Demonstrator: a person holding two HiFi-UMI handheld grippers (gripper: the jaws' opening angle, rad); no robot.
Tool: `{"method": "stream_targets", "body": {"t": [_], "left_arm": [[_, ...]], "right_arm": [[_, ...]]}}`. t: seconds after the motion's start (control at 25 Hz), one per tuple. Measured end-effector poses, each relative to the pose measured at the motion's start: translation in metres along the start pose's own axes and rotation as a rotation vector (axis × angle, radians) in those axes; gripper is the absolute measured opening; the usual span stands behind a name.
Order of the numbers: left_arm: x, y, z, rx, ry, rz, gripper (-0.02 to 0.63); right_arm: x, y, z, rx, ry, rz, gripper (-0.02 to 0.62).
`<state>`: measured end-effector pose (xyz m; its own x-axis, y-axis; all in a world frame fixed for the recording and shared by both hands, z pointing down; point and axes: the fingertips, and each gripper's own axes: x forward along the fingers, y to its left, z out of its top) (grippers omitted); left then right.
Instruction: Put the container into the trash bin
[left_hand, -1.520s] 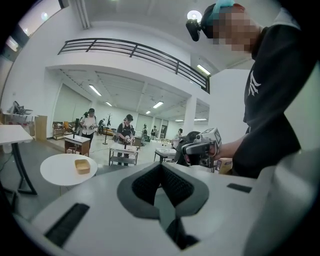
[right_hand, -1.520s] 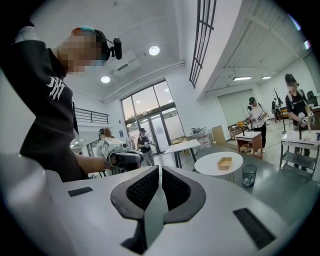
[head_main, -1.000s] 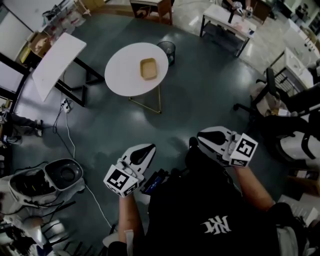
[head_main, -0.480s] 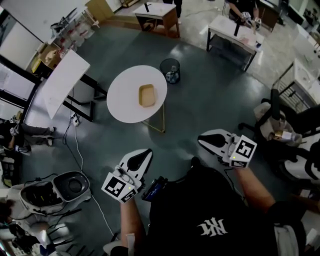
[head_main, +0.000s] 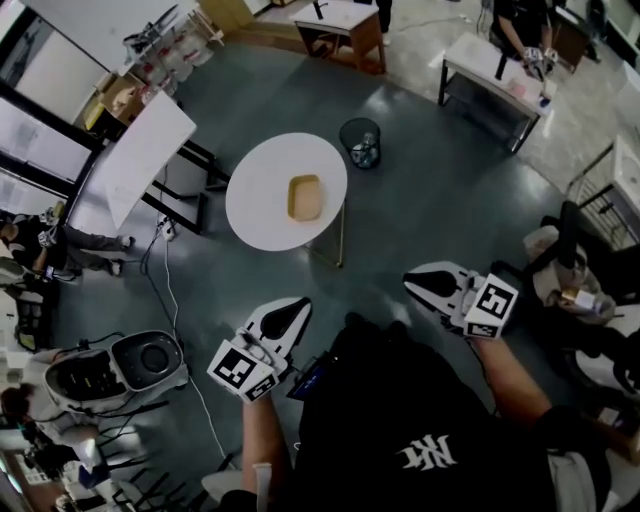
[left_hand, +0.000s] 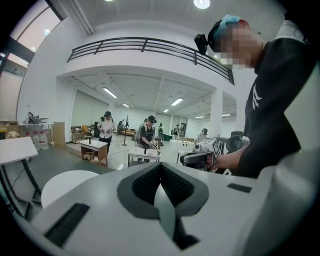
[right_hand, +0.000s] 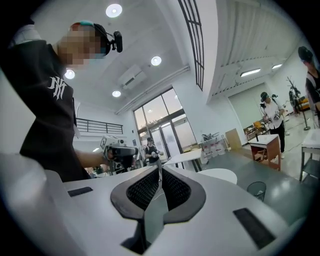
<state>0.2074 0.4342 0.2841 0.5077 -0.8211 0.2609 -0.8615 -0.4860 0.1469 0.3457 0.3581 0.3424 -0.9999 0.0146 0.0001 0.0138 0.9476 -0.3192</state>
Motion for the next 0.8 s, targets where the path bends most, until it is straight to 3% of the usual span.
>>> {"method": "stream_targets", "body": {"t": [0.32,0.6,0.8], "left_arm": [[0.021,0.03,-0.005,-0.019,-0.027,-0.013,0.003],[0.06,0.078,0.023,0.041,-0.065,-0.027,0.003],[0.07,0.134,0.031,0.026,-0.072,-0.007,0.003]], "right_arm": [[0.007,-0.031,-0.011,0.028,0.037,-0.026,0.043],[0.027,-0.089,0.027,-0.014,0.06,-0.061,0.043],[0.076,-0.119,0.065,-0.078,0.076,-0.026,0.043]]}}
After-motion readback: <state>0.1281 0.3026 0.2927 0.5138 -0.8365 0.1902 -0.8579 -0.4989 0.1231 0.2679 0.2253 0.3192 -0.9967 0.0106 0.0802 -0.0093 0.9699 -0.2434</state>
